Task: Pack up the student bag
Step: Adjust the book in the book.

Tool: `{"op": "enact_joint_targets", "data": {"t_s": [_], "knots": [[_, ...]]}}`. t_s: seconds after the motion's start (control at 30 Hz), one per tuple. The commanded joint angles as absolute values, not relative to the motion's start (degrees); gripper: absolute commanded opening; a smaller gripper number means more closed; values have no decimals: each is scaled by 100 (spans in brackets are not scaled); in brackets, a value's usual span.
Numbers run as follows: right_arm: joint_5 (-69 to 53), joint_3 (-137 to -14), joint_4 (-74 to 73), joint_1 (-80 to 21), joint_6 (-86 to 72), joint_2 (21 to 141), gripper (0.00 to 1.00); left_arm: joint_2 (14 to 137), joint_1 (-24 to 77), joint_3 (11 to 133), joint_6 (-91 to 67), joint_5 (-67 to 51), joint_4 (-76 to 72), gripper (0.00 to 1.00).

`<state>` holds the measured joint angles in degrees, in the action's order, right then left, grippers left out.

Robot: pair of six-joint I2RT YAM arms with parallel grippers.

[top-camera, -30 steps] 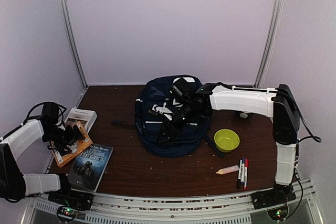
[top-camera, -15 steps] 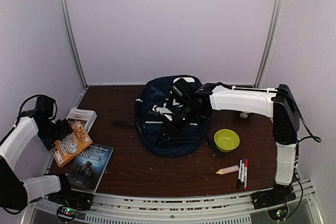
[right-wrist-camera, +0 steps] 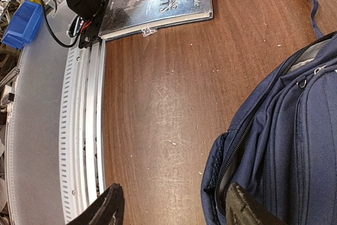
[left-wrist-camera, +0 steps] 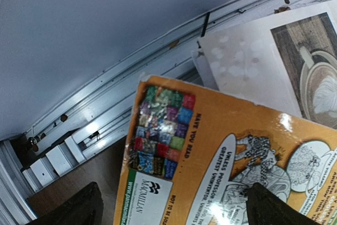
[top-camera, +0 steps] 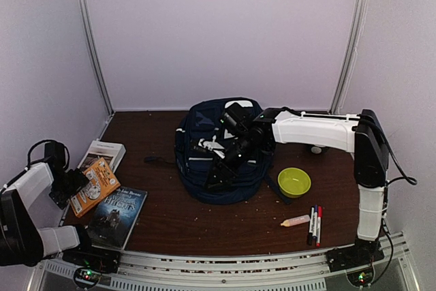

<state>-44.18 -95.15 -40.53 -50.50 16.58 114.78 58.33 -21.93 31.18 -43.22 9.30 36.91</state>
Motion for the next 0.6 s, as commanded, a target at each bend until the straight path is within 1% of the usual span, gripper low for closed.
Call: {"op": "enact_joint_targets", "data": {"t_s": [0.0,0.1,0.2,0.37,0.57], "knots": [[-4532,-9501,-4133,-5054,1731,11430,66,5659,-2377,2855,-4428,1093,3240,98],[-4548,-9509,-4136,-5060,1732,11455,66,5657,-2489,2721,-4469,985,3140,98],[-4567,-9550,-4167,-5055,1723,11495,66,5825,-2680,2629,-4376,424,2782,98],[-4524,-9554,-4210,-5061,1770,11484,66,6063,-2690,2665,-4281,-264,2480,98],[-4293,-9641,-4093,-5054,1610,11575,66,5801,-2685,2447,-4412,-1217,2239,96]]}}
